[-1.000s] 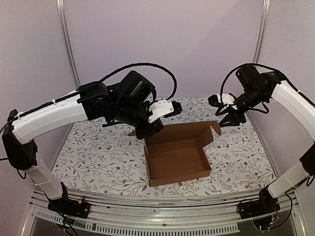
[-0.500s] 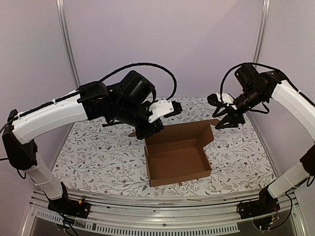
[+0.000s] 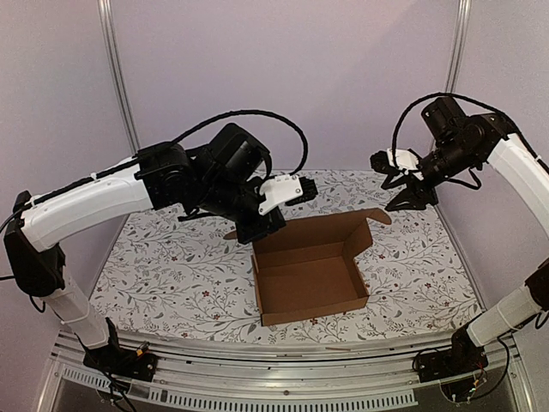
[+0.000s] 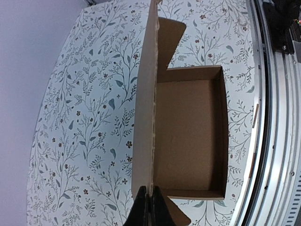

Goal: Fold the paper box

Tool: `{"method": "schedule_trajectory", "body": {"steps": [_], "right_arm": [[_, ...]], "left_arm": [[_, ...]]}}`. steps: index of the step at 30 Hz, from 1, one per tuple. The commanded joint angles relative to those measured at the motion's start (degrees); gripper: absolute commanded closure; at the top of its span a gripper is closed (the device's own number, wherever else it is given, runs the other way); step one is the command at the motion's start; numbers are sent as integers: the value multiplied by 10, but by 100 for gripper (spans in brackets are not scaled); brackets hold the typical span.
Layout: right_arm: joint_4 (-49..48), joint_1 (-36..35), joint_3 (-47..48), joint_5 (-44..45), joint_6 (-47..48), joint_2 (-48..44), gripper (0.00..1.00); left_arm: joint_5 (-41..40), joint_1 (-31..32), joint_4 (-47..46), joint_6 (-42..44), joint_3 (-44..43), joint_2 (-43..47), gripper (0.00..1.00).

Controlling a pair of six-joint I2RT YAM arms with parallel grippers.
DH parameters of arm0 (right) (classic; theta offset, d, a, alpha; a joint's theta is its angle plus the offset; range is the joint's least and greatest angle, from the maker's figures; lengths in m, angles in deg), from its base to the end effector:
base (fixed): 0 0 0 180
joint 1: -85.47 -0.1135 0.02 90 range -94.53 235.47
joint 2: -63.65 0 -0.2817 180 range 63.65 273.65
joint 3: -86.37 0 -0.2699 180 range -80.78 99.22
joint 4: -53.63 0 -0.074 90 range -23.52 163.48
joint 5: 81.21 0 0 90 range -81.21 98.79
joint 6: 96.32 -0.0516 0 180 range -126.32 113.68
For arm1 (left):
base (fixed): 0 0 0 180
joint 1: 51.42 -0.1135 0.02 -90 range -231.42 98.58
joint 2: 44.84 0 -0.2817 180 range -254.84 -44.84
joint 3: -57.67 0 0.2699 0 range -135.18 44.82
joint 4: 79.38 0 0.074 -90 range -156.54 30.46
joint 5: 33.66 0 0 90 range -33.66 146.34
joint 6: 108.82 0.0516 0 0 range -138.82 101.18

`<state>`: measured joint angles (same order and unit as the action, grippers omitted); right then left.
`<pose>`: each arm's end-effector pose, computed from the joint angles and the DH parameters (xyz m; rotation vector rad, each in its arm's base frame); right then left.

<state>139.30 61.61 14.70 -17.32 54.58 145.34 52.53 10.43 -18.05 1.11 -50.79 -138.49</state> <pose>0.2491 0.1350 0.4101 -1.7840 1.7194 0.3261 0.1848 -0.3380 0.3726 1.5450 1.8328 -0.2675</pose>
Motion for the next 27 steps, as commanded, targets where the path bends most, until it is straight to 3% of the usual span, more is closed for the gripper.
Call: {"method": "schedule_trajectory", "body": {"steps": [1, 9, 27], "right_arm": [[-16, 27, 6, 32, -12, 8, 47], [-73, 19, -48, 70, -33, 21, 49], [-3, -16, -59, 3, 5, 13, 45]], "left_arm": [[22, -6, 11, -6, 9, 1, 100], [24, -6, 1, -16, 12, 5, 100], [34, -8, -6, -32, 7, -8, 100]]}}
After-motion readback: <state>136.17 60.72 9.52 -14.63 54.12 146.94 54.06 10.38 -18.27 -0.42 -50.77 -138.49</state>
